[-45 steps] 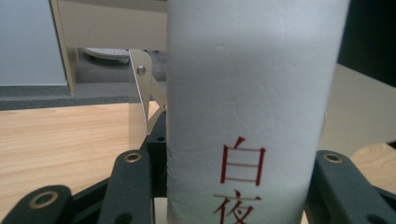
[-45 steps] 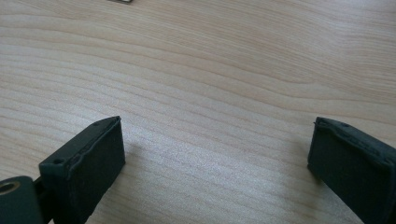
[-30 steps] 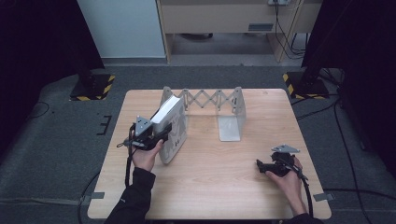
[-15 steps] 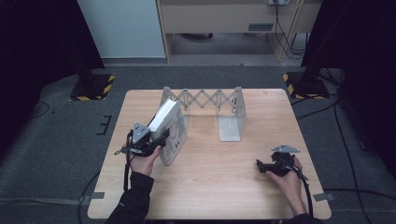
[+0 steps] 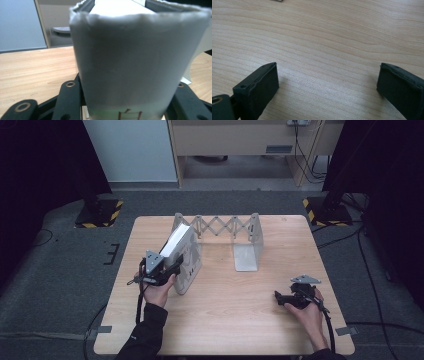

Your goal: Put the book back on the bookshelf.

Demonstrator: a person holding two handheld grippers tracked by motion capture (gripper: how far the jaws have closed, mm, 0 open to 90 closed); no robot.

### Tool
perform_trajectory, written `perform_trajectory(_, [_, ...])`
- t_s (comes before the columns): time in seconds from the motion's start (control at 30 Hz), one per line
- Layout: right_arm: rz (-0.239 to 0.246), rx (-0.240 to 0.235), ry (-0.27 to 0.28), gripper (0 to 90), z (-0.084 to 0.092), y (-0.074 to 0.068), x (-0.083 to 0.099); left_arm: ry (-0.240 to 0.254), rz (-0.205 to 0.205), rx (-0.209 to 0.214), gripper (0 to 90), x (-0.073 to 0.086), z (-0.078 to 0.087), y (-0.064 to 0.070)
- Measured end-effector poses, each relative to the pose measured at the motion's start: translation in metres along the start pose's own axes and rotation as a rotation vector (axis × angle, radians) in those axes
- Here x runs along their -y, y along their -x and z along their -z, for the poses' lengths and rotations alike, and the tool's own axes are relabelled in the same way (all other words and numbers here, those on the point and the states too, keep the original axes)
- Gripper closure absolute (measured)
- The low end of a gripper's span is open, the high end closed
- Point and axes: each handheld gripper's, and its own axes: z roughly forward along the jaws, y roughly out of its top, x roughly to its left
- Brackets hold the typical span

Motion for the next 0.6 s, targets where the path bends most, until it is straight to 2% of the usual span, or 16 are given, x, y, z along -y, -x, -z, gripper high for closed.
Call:
perform_trajectory(0.2, [-0.004, 0.005, 0.002, 3.9, -0.0006, -0.0007, -0.0003, 0.010, -0.020, -0.013, 51.0, -0.0015, -0.0086, 0.0010])
perform_trajectory(0.6, [-0.004, 0.005, 0.002, 3.9, -0.0007, -0.0006, -0.0003, 0.009, 0.002, -0.029, 50.8, -0.0038, -0.0116, -0.0051])
